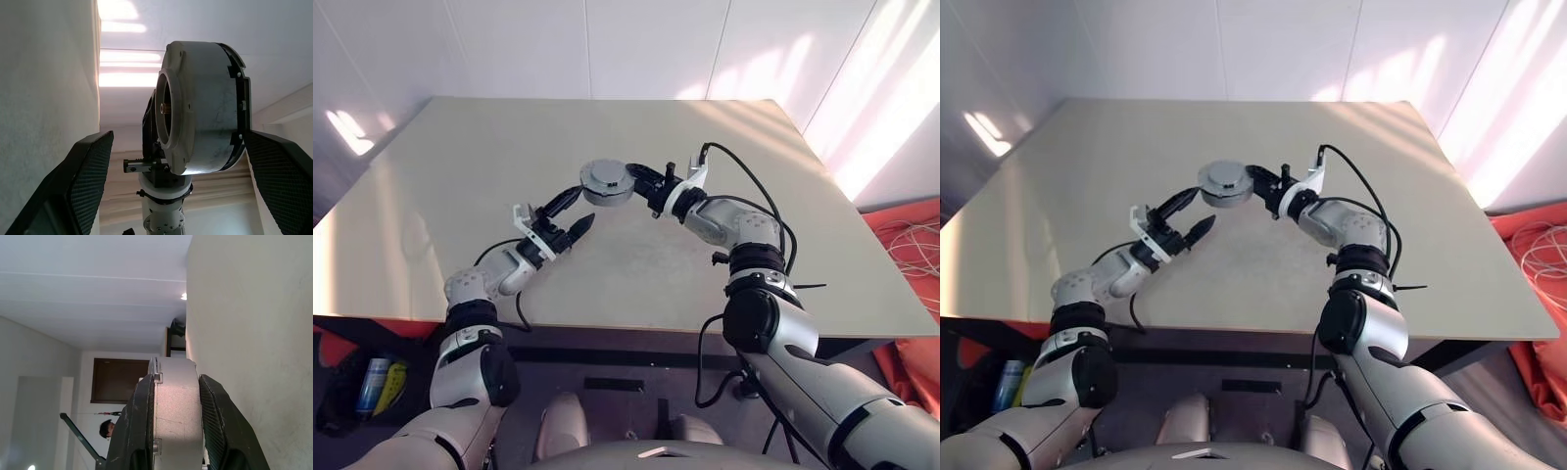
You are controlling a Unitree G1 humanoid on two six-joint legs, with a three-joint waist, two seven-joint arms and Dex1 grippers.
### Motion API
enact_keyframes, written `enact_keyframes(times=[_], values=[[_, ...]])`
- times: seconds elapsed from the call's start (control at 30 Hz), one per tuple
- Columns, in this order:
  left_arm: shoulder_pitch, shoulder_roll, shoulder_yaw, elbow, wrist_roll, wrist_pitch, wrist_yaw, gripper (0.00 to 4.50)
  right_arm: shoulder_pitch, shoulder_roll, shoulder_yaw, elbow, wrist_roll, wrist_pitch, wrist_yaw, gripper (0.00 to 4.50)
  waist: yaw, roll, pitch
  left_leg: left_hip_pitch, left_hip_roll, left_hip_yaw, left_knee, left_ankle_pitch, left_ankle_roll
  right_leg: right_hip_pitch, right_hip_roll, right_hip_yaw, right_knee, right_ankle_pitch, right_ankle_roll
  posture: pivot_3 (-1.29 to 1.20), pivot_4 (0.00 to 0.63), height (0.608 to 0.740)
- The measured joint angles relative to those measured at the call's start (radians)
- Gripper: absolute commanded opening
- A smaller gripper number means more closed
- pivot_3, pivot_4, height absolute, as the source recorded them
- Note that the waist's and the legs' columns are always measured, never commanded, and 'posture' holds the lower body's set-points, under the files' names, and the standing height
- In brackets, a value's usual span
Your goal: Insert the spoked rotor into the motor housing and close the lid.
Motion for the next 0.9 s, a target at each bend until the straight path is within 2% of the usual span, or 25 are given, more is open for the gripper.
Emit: enact_keyframes(times=[0.33, 0.63, 0.9], values=[[0.010, 0.017, -0.015, -0.011, 0.022, 0.025, -0.024, 4.48, 0.001, 0.000, 0.020, 0.000, -0.002, -0.006, 0.004, 1.17, -0.001, 0.000, 0.000, 0.000, 0.000, 0.000, 0.000, 0.000, 0.000, 0.000, 0.000, 0.000, 0.000, 0.000, 0.000, 0.00, 0.000, 0.740], [0.099, 0.049, -0.027, -0.114, 0.022, 0.111, -0.018, 4.48, 0.019, -0.001, 0.047, 0.015, -0.009, -0.015, 0.004, 1.17, -0.002, 0.000, 0.000, 0.000, 0.000, 0.000, 0.000, 0.000, 0.000, 0.001, 0.000, 0.000, 0.000, 0.000, 0.000, 0.00, 0.000, 0.740], [0.092, 0.008, -0.029, -0.181, -0.017, 0.130, 0.005, 4.48, 0.019, -0.001, 0.066, 0.030, -0.011, -0.021, 0.006, 1.17, -0.002, 0.000, 0.000, 0.001, -0.001, -0.001, 0.000, 0.000, 0.000, 0.002, 0.000, 0.000, 0.000, 0.000, 0.000, 0.00, 0.000, 0.740]])
